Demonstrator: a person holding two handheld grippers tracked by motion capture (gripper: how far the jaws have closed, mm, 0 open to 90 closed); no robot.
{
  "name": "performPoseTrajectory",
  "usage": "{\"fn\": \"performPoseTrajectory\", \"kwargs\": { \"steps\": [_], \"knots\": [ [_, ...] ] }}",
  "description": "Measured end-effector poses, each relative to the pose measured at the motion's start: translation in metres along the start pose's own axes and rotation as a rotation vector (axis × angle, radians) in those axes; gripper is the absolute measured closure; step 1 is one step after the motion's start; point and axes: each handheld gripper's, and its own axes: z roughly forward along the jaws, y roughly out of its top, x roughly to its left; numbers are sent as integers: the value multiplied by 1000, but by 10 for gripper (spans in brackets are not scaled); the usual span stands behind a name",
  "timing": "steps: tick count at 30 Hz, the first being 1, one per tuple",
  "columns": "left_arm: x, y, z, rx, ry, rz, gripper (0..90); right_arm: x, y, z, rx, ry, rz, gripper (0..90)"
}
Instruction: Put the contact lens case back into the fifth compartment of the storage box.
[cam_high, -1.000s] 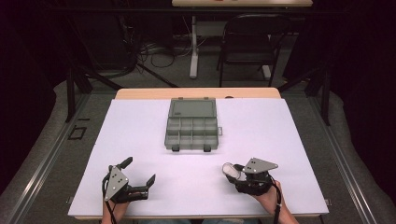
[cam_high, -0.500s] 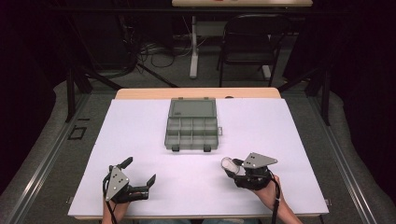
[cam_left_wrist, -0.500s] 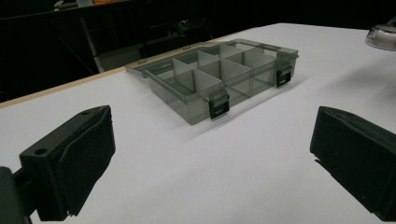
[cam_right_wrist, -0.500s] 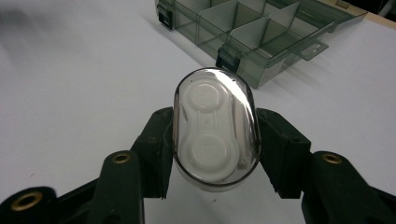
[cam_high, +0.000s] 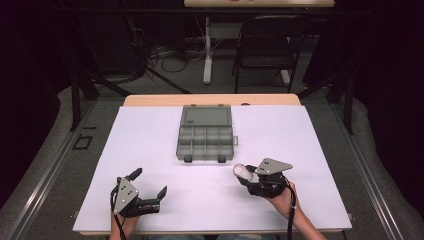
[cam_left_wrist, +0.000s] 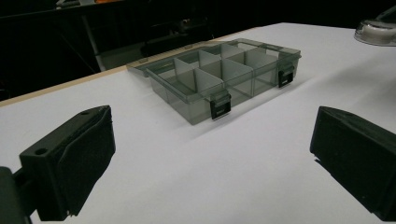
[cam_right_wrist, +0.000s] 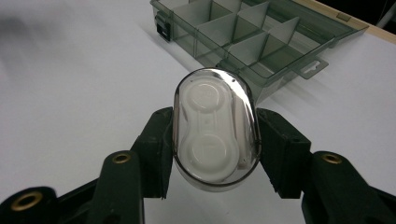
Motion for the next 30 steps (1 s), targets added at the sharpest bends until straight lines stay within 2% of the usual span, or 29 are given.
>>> {"fn": "performPoseTrajectory", "kwargs": {
  "steps": [14, 30],
  "knots": [
    [0, 0, -1, -7, 4, -15, 1, -2, 14, 10, -20, 9, -16, 492],
    [1, 0, -2, -12, 6, -13, 1, 2, 28, 21, -35, 27, -39, 492]
  ]
}}
